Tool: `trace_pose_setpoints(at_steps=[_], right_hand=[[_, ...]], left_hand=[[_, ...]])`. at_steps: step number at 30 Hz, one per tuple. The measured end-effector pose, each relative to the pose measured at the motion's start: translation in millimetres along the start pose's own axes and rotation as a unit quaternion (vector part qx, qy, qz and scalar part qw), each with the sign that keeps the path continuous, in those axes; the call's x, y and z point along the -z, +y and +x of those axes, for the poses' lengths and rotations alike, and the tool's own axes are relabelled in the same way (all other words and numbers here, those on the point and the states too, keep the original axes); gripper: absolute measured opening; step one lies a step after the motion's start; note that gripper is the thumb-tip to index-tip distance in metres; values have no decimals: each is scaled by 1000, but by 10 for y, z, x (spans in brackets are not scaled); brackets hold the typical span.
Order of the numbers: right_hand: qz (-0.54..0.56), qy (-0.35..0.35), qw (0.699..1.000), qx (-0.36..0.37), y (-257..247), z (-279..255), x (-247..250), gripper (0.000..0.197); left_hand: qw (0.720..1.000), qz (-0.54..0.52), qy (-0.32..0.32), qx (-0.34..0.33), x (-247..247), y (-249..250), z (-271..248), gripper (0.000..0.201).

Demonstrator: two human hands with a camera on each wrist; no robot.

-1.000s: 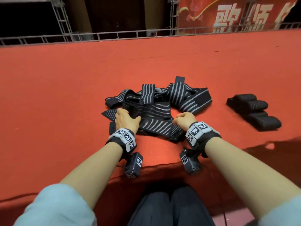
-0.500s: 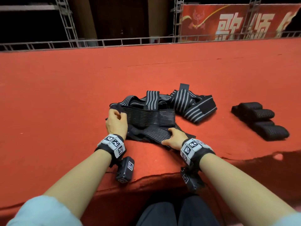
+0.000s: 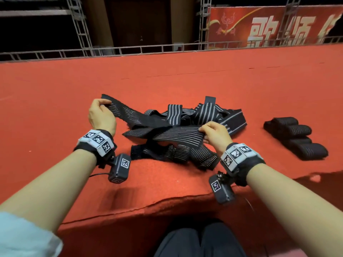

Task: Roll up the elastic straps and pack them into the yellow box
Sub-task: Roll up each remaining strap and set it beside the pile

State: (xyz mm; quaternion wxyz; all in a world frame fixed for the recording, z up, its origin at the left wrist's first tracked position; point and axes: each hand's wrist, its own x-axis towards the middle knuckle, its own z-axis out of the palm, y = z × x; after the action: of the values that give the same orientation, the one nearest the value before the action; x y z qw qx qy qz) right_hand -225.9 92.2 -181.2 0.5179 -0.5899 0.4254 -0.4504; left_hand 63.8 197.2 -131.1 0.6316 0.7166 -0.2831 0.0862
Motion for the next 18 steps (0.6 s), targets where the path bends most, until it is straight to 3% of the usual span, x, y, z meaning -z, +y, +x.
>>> trace_pose_setpoints(at_steps=[2, 7, 10, 12, 14, 18], right_hand=[[2, 18, 999, 44, -132, -2, 4, 23], [145, 117, 980, 74, -538, 24, 238, 20], [137, 221, 962, 89, -586, 127, 553, 12], [74, 255, 962, 69, -573, 192, 837, 19], [-27, 230, 973, 14, -517, 190, 1078, 20], [-268, 208, 935, -106, -185, 62, 1033, 51]], left_hand=[[1000, -6, 11, 17, 24, 9, 33, 39], [999, -21, 0, 32, 72, 91, 10, 38], [998, -64, -8, 23, 4, 1, 59, 41], [997, -71, -3, 25, -83, -150, 160, 41], [997, -72, -4, 30, -111, -106, 149, 40], [996, -77, -30, 24, -131, 72, 40, 41]])
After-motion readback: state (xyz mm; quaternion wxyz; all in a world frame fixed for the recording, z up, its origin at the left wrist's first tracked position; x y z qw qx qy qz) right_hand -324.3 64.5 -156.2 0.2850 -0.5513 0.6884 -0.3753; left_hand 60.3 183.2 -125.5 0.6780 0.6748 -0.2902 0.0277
